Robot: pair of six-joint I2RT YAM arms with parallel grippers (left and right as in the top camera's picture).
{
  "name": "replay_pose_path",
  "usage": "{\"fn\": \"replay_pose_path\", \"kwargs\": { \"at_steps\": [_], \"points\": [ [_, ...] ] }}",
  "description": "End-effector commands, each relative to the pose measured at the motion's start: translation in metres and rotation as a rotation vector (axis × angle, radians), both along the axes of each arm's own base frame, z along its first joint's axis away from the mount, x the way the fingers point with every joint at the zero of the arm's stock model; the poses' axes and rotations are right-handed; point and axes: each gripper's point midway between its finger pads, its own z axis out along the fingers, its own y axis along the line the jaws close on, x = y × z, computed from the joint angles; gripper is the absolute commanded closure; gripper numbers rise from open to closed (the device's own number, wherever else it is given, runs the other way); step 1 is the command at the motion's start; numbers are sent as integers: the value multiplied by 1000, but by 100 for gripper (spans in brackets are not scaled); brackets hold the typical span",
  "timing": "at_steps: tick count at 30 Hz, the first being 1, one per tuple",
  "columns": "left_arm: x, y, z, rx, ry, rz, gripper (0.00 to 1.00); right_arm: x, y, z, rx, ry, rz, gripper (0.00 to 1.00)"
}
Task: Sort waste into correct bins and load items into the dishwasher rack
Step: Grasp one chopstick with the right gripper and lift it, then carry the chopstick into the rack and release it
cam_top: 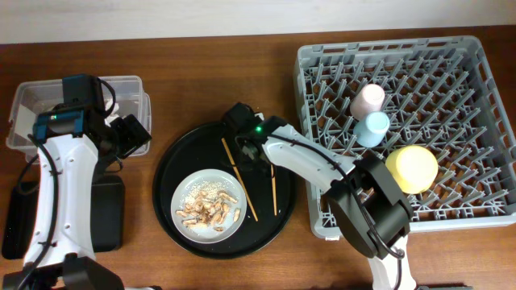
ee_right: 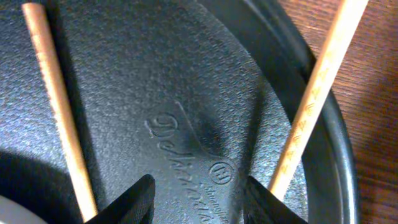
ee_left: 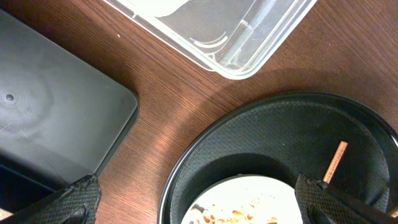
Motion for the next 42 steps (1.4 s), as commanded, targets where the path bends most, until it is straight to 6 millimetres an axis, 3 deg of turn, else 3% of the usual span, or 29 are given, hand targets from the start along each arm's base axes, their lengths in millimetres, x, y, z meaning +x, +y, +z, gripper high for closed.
{"fn": "replay_pose_path", "kwargs": {
  "at_steps": [1,4,7,9,14,16,19,22,26,29,31,32,34,37,38,39,42],
  "points": [
    [2,1,8,-1,-25,9,1,12,-15,3,-12,-18,-55,53],
    [2,1,8,-1,-25,9,1,6,-16,5,26,34,-43,53],
    [2,1,8,-1,-25,9,1,8,-17,36,50,2,-39,53],
    [2,1,8,-1,-25,9,1,5,-21,40,40,6,-42,53],
    [2,1,8,-1,-25,9,1,-4,-40,34,-11,61,-111,52],
    [2,1,8,-1,-25,9,1,-6,-53,21,-34,75,-160,52],
    [2,1,8,-1,-25,9,1,-12,-51,-1,-22,95,-152,52],
    [2,1,8,-1,-25,9,1,-16,-48,-3,-3,113,-147,53],
    [2,1,8,-1,-25,9,1,-23,-42,-17,14,132,-151,60],
    [2,1,8,-1,-25,9,1,-27,-44,-23,12,137,-163,71],
    [2,1,8,-1,-25,9,1,-27,-43,-23,17,138,-162,83],
    [2,1,8,-1,-25,9,1,-27,-40,-22,31,144,-159,95],
    [2,1,8,-1,-25,9,1,-21,-38,-5,53,142,-166,96],
    [2,1,8,-1,-25,9,1,16,-60,63,88,53,-232,96],
    [2,1,8,-1,-25,9,1,29,-73,88,106,21,-244,96],
    [2,1,8,-1,-25,9,1,45,-103,131,114,-25,-249,96],
    [2,1,8,-1,-25,9,1,60,-154,171,79,-77,-207,96]
  ]
}}
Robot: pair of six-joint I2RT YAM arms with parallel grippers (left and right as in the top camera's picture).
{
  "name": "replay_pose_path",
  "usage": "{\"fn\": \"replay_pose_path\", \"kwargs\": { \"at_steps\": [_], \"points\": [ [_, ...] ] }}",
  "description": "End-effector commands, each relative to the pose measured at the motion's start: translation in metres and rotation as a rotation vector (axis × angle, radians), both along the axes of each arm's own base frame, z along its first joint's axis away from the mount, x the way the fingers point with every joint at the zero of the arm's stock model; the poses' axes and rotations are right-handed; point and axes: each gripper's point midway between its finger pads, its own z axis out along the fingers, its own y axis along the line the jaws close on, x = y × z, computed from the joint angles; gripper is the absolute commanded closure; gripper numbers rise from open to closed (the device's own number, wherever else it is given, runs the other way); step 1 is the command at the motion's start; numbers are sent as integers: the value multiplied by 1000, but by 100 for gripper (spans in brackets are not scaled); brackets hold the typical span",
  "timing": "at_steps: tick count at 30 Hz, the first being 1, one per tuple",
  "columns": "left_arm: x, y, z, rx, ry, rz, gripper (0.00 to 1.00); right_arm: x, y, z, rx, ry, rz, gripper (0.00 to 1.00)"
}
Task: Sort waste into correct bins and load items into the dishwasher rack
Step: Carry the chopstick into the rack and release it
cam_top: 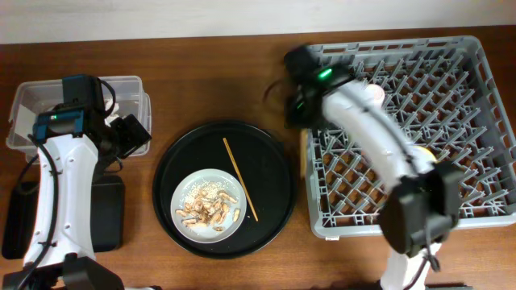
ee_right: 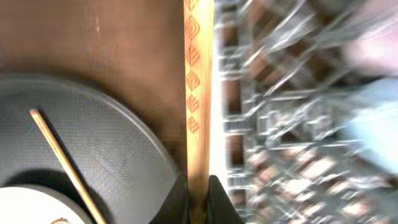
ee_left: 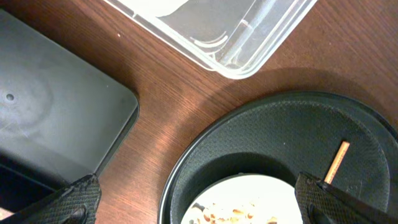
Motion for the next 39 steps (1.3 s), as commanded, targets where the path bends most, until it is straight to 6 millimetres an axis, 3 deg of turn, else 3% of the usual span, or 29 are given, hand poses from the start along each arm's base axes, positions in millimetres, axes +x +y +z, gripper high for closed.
{"fn": "replay_pose_path", "kwargs": {
  "at_steps": [1,3,4,8,9,11,12,14,17,19,20,21,22,24,25,27,30,39],
  "points": [
    [1,1,8,-2,-24,9,1,28,-74,67,-66,-150,128,96],
    [1,1,8,-2,-24,9,1,32,-105,62,-87,-137,134,96],
    [1,1,8,-2,-24,9,1,33,-109,57,-63,-133,157,96],
    [1,1,8,-2,-24,9,1,43,-99,32,7,-138,246,84],
    [1,1,8,-2,-24,9,1,45,-95,23,28,-132,251,75],
    [1,1,8,-2,-24,9,1,46,-95,13,43,-104,200,29],
    [1,1,8,-2,-24,9,1,45,-95,12,49,-96,178,21],
    [1,1,8,-2,-24,9,1,37,-95,13,68,-62,112,18],
    [1,1,8,-2,-24,9,1,16,-94,30,99,-30,62,18],
    [1,1,8,-2,-24,9,1,-1,-98,66,99,-79,40,17],
    [1,1,8,-2,-24,9,1,-10,-105,90,86,-129,23,1],
    [1,1,8,-2,-24,9,1,-18,-117,109,57,-172,-19,1],
    [1,1,8,-1,-24,9,1,-30,-145,132,-9,-230,-122,2],
    [1,1,8,-2,-24,9,1,-53,-189,158,-97,-285,-253,2],
    [1,1,8,-2,-24,9,1,-73,-217,169,-133,-292,-334,2],
    [1,1,8,-2,-24,9,1,-98,-244,173,-129,-269,-433,1],
    [1,1,8,-2,-24,9,1,-115,-261,164,-126,-198,-499,2],
    [2,-2,8,-22,-28,9,1,-116,-263,162,-127,-186,-504,2]
  ]
}}
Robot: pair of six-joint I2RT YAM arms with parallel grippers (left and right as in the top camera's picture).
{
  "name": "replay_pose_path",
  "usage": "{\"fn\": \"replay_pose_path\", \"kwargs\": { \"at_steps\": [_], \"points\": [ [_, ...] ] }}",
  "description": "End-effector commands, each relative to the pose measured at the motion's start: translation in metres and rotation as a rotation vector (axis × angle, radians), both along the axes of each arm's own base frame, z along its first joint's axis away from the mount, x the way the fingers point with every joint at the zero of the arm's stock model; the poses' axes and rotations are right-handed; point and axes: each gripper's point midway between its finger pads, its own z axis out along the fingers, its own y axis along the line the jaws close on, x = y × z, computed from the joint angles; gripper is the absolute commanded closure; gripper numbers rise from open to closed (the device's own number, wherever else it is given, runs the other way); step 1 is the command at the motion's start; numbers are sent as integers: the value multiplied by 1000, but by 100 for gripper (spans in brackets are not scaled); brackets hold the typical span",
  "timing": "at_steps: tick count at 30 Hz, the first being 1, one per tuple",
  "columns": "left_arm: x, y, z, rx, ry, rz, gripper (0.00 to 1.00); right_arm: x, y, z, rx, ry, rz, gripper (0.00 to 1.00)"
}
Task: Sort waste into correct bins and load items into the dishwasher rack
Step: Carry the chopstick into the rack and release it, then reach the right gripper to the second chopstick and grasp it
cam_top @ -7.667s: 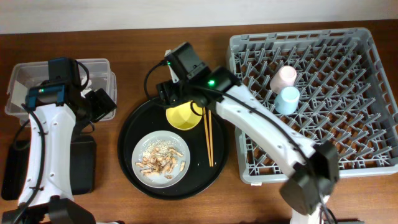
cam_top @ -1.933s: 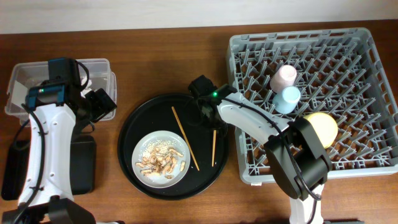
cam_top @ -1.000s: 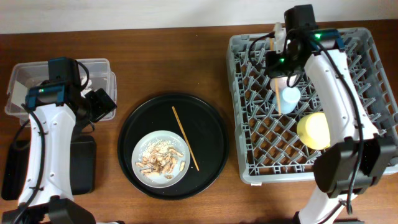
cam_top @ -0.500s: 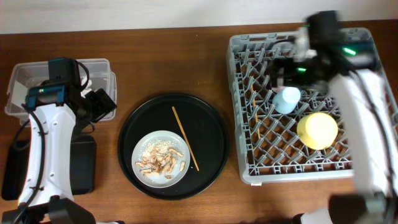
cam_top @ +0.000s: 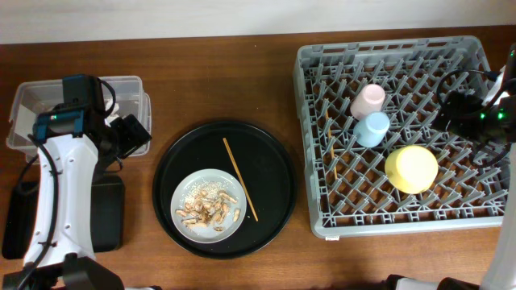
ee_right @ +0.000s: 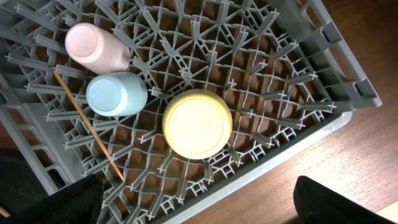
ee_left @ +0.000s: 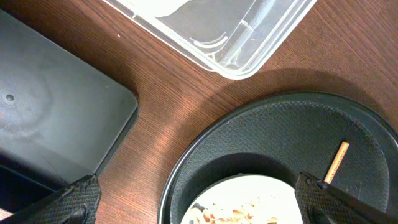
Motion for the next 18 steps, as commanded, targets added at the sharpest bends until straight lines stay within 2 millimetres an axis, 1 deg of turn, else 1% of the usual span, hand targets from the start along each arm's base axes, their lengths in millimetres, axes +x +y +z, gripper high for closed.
{"fn": "replay_pose_path", "kwargs": {
  "at_steps": [1,2,4,5,6,7,8,9,10,11,12,13,14,15,16,18],
  "points": [
    [4,-14,8,-89,-38,-10,1,0,-3,0,-6,4,-20,2],
    [6,-29,9,-172,-52,-34,1,0,-3,0,-6,4,-20,1],
    [6,-30,10,-178,-54,-35,1,0,-3,0,-6,4,-20,2],
    [5,-42,11,-245,-52,-52,1,0,-3,0,-6,4,-20,2],
    [3,-67,16,-385,-57,-91,1,0,-3,0,-6,3,-20,2],
    [2,-93,21,-495,-68,-176,2,0,-3,0,-6,3,-20,2],
    [-2,-111,22,-534,-63,-241,5,-1,-4,0,-6,4,-20,2],
    [-7,-125,20,-534,-36,-279,5,0,-3,0,-6,3,-20,2],
    [-13,-139,17,-512,-8,-325,5,0,-3,0,-6,4,-20,2],
    [-19,-154,12,-467,19,-376,1,0,-3,0,-6,3,-20,2],
    [-25,-172,5,-381,57,-374,2,0,-3,0,-6,4,-20,2],
    [-24,-180,-1,-277,56,-341,8,0,-3,0,-6,4,-20,2],
    [-21,-181,-3,-207,40,-322,17,0,-3,0,-6,3,-20,1],
    [-17,-183,-5,-116,13,-290,28,0,-3,0,-6,3,-20,2],
    [-12,-191,-10,-23,-22,-232,36,0,-3,0,-6,3,-20,2],
    [-5,-207,-19,-5,-47,-214,40,0,-3,0,-6,4,-20,2]
  ]
}}
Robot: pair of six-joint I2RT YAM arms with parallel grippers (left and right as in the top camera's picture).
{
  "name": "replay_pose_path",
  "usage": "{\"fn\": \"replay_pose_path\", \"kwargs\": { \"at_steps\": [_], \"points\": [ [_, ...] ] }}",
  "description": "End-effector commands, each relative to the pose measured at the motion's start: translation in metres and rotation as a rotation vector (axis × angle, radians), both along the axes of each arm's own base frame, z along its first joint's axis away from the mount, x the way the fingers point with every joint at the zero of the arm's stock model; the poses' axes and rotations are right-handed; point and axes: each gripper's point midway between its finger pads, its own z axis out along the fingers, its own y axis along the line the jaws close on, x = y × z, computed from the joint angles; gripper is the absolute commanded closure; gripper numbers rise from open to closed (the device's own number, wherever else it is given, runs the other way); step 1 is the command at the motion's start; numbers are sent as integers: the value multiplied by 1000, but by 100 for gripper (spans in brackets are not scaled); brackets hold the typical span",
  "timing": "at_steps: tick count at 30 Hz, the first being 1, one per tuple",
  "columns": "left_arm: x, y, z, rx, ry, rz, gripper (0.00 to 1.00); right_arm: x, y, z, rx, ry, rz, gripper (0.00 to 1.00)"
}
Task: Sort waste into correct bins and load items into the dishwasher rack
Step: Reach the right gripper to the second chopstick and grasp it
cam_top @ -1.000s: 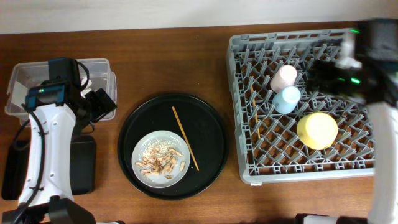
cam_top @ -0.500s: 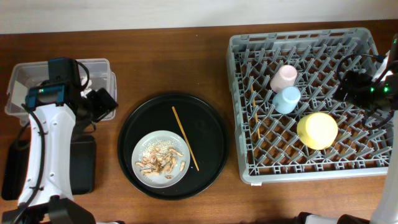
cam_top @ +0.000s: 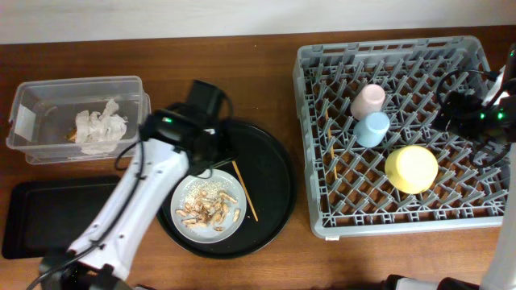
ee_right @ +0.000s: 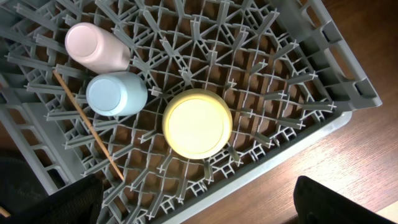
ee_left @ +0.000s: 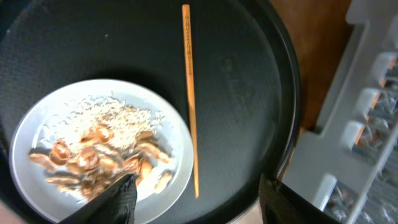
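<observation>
One wooden chopstick (cam_top: 244, 192) lies on the round black tray (cam_top: 274, 185), just right of a white plate (cam_top: 187, 187) of food scraps. My left gripper (cam_top: 214, 153) hovers open over the tray's upper left. In the left wrist view the chopstick (ee_left: 189, 93) runs down between its fingers, with the plate (ee_left: 177, 134) to the left. A second chopstick (cam_top: 330, 149) lies in the grey dishwasher rack (cam_top: 403, 56). My right gripper (cam_top: 472, 121) stands open and empty above the rack's right side.
Pink (cam_top: 368, 100), blue (cam_top: 373, 128) and yellow (cam_top: 411, 168) cups stand upside down in the rack. A clear bin (cam_top: 32, 149) holding crumpled tissue sits at the far left, with a flat black bin (cam_top: 56, 213) in front of it.
My left arm has left its place beside the clear bin and now hangs open over the black tray, above the plate and chopstick. The right arm has not moved.
First my right gripper sat open, low on the tray between two chopsticks. Then it was shut on one chopstick by the rack's left edge. Later that chopstick lay in the rack and the gripper was open at the rack's right. My left arm has now moved over the tray.
</observation>
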Motion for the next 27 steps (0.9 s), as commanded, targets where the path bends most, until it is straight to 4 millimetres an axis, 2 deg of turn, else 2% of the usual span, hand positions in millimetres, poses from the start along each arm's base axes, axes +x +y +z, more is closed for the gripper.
{"fn": "replay_pose_path", "kwargs": {
  "at_steps": [1,2,4,5,7,11,19,22,24,25,27],
  "points": [
    [22,-6,-27,136,-66,156,41,0,-3,0,-5,3,-20,2],
    [28,-12,-35,135,-67,151,41,0,-3,0,-5,3,-21,2],
    [42,-25,-64,118,-43,159,45,0,-3,0,-5,3,-20,1],
    [44,-25,-73,121,-29,187,49,0,-3,0,-5,3,-20,2],
    [52,-28,-101,136,-3,211,49,0,-3,0,-5,3,-20,2],
    [56,-25,-129,185,18,222,50,0,-3,0,-5,3,-20,2],
    [64,-5,-132,234,3,263,50,0,-3,0,-5,3,-20,2],
    [69,5,-132,249,-6,287,35,0,-3,0,-5,3,-20,2],
    [70,8,-131,246,-7,295,34,0,-3,0,-5,3,-20,2],
    [73,8,-130,239,-8,299,34,0,-3,0,-5,3,-20,2],
    [75,15,-104,234,-6,317,34,0,-3,0,-5,3,-20,2]
  ]
}}
